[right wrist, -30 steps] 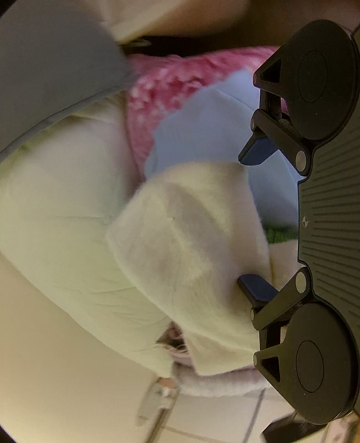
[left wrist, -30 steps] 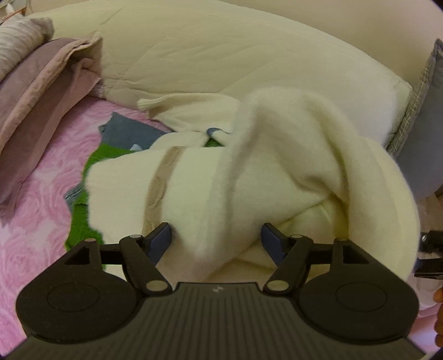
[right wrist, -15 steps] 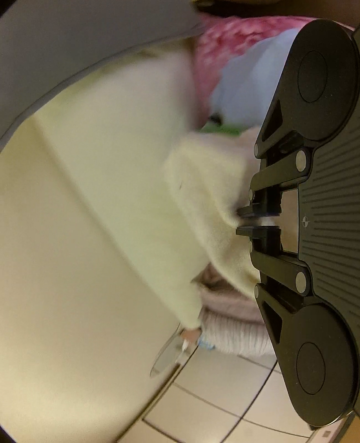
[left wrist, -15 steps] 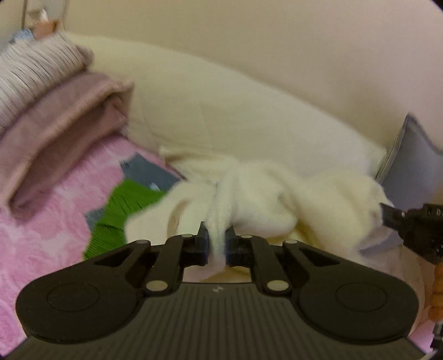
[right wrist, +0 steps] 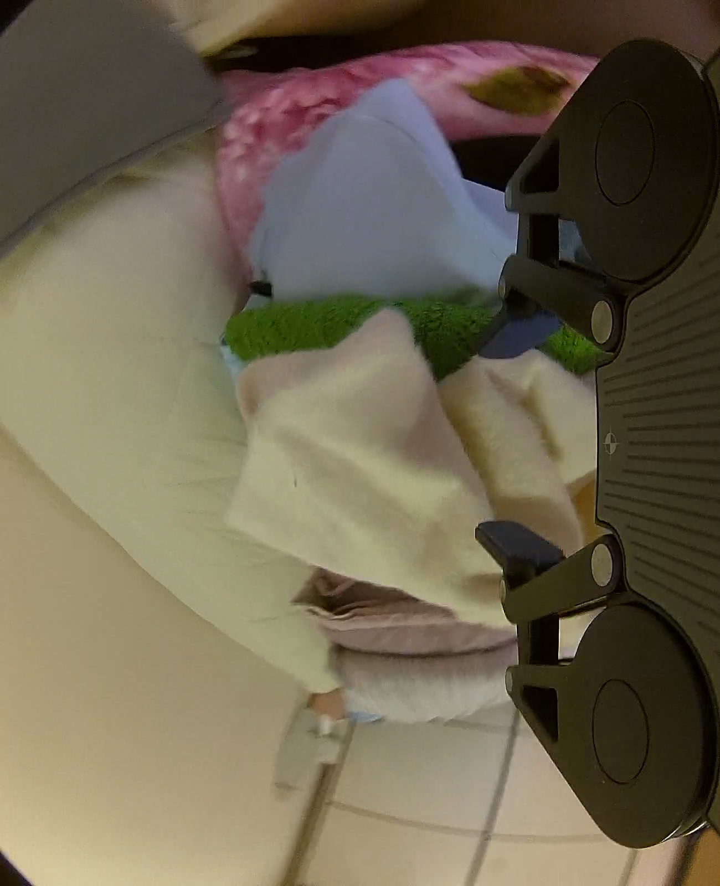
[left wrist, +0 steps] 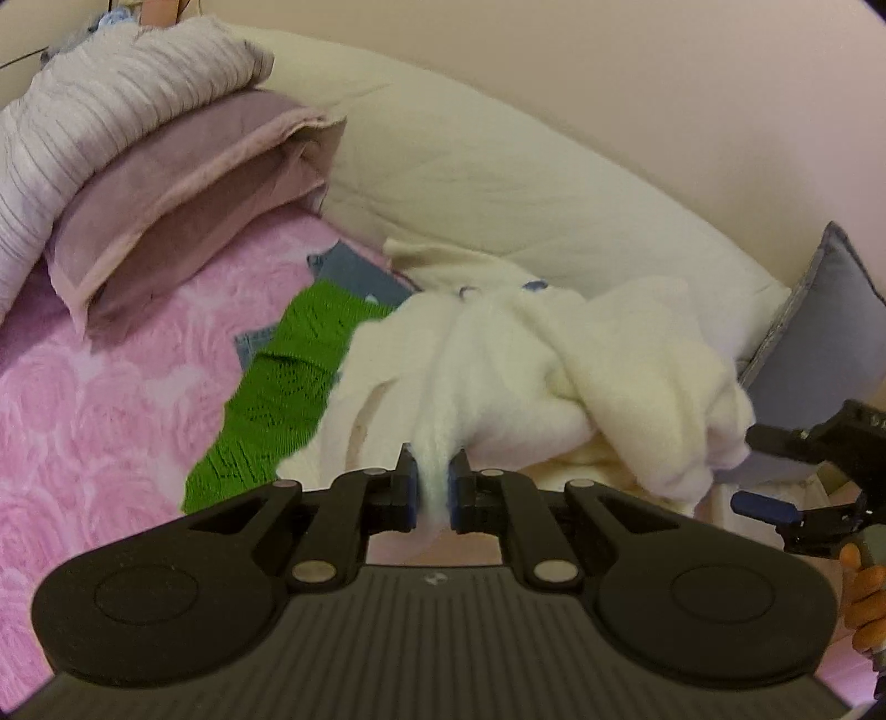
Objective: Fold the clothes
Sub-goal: 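Grasp the cream sweater with the left gripper while the right gripper grasps it too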
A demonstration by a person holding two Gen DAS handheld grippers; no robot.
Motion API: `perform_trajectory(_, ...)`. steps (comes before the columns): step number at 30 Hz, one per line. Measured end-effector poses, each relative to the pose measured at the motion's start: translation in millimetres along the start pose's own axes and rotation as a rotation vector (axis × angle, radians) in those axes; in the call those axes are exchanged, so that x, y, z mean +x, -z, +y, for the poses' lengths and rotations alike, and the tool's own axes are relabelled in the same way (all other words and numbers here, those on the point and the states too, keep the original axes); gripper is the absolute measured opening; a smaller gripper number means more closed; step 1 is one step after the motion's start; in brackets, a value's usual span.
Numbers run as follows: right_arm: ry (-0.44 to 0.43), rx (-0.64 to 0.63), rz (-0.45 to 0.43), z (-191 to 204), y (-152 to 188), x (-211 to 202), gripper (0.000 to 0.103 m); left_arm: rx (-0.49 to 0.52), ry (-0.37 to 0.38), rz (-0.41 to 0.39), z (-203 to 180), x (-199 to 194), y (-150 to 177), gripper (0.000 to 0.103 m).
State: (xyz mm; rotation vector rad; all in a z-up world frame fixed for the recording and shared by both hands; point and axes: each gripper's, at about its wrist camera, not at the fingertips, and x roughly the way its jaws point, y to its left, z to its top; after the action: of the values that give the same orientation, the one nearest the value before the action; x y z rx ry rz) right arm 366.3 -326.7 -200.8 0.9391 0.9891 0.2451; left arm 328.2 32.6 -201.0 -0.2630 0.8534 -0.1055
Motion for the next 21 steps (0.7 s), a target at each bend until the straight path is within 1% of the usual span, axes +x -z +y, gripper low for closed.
perform_trajectory(2,-0.025,0.040,-0.020,-2.4,-6.0,4.9,0.070,-0.007,0.001,0.002,2.9,3.0,0.7,0.007)
perform_trajectory(4,-0.072,0.081,-0.058,-7.4,-14.1,5.4,0.071,-0.014,0.002,0.005,5.8,6.0,1.4,0.007)
perform_trajectory(5,-0.088,0.100,-0.073,-10.1,-18.4,6.8,0.074,-0.020,0.003,0.006,7.3,8.7,0.5,0.007)
perform_trajectory(8,-0.079,0.132,-0.059,-13.8,-24.4,24.0,0.075,-0.040,0.004,0.009,9.2,13.2,-0.2,0.007)
perform_trajectory(9,-0.079,0.140,-0.052,-15.0,-25.4,28.6,0.068,-0.042,0.004,0.003,9.4,12.9,-1.3,0.007)
perform_trajectory(10,-0.079,0.148,-0.045,-16.3,-26.3,33.1,0.052,-0.044,0.004,-0.005,9.4,11.8,-2.2,0.007)
perform_trajectory(11,-0.079,0.156,-0.038,-17.6,-27.3,37.7,0.013,-0.045,0.004,-0.013,9.5,10.7,-3.0,0.007)
perform_trajectory(12,-0.077,0.154,-0.038,-17.8,-28.3,40.9,0.013,-0.049,0.009,-0.025,9.1,7.7,-3.9,0.007)
perform_trajectory(13,-0.076,0.119,-0.059,-14.2,-28.9,39.0,0.013,-0.054,0.015,-0.041,8.8,3.2,-5.2,0.007)
perform_trajectory(15,-0.098,0.014,-0.121,3.1,-28.3,22.9,0.011,-0.053,0.022,-0.078,6.7,-8.7,-9.2,0.007)
perform_trajectory(17,-0.133,-0.068,-0.184,24.3,-31.3,6.2,0.011,-0.050,0.030,-0.118,4.8,-22.8,-13.5,0.007)
perform_trajectory(19,-0.179,-0.132,-0.236,48.8,-35.9,-9.4,0.011,-0.053,0.033,-0.175,4.3,-44.7,-17.1,0.007)
perform_trajectory(21,-0.229,-0.187,-0.266,75.7,-37.1,-20.6,0.011,-0.056,0.028,-0.242,4.8,-70.4,-19.0,0.007)
